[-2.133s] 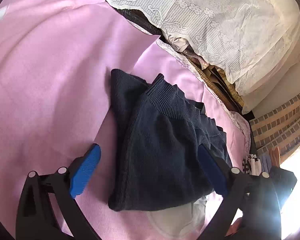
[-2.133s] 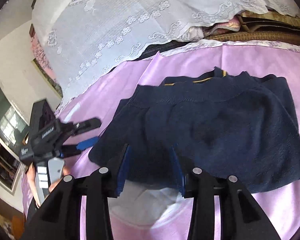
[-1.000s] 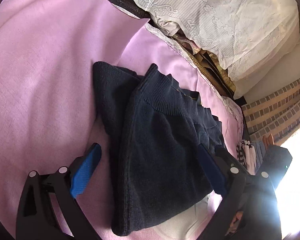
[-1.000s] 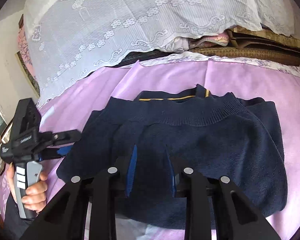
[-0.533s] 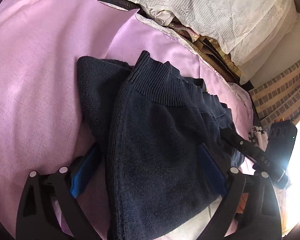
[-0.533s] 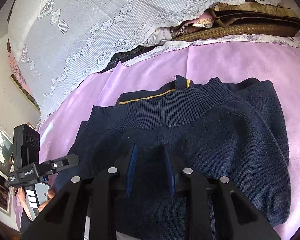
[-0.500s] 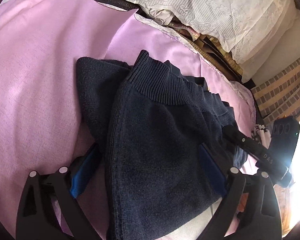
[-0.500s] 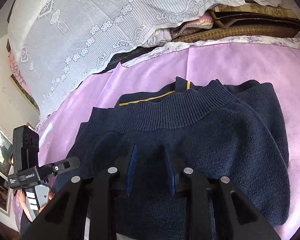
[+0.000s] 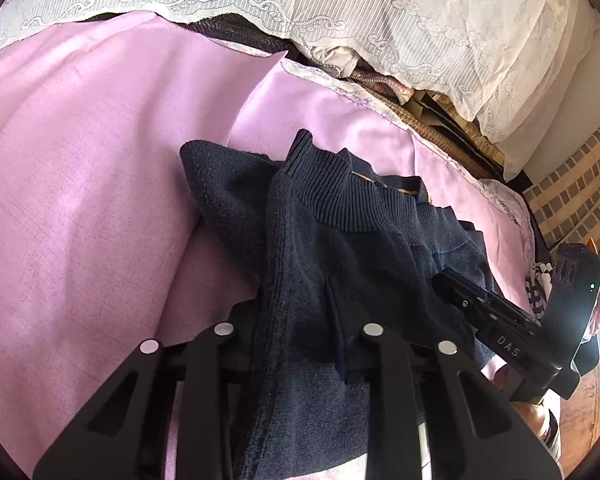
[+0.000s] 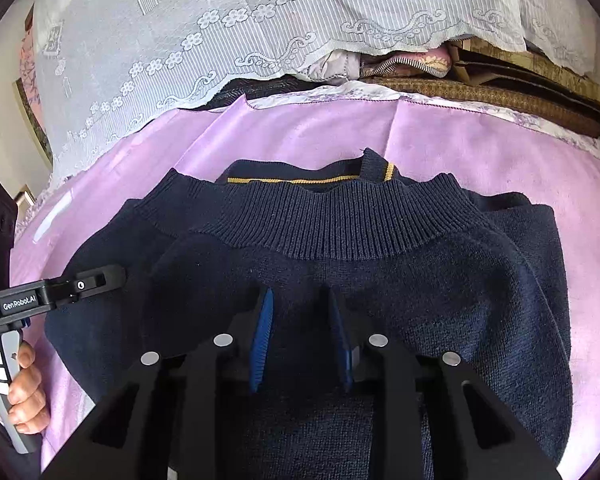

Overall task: Fold small clothes
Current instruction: 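Lift the bundle side with the left gripper and fold it over the middle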

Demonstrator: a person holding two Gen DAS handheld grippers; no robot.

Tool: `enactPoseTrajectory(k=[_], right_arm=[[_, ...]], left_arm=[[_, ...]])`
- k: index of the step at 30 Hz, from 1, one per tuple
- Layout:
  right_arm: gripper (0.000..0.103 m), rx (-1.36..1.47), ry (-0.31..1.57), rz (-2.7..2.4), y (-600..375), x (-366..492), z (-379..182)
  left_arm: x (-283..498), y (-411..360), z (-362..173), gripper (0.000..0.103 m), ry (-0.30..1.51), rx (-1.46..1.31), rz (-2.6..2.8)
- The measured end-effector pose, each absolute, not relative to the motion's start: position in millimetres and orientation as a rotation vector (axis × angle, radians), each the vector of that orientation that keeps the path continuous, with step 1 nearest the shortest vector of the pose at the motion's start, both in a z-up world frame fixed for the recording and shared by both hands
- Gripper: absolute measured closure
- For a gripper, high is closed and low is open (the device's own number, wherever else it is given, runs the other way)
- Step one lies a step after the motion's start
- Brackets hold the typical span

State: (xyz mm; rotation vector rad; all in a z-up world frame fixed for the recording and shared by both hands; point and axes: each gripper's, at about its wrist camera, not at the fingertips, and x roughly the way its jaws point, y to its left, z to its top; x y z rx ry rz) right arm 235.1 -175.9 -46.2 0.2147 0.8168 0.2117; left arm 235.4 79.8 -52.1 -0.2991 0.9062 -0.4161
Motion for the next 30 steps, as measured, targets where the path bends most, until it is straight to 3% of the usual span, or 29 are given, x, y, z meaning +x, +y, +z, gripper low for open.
enactPoseTrajectory(k=[7,13,17,24,28,30], right_arm=[[0.069,0.337,0.826,0.27,-190,240,-49],[0.068,0.431,0.838,0.305,-198,243,-53],[0.068,0.477,0.822,0.269,-205,236,-45],[0.067,0.443,0.86,0.261,-206,239,-54],[0.055,0.603,0.864,0.322,-219,238,-50],[0.054,0.649,0.852,0.373,-220,236,-45]], left_arm=[[237,75,-56,0.079,0.922,-0.256,-0.386],[242,88,-68,0.075,0.963,-0.374,-0.414],[230,80,-56,0.081,0.917,-0.327,-0.393],[221,63,-31,0.083,0.884,-0.264,-0.363],[215,51,-17,0.083,0.862,-0.232,-0.361],[211,41,-12,0.083,0.846,-0.201,-0.356]])
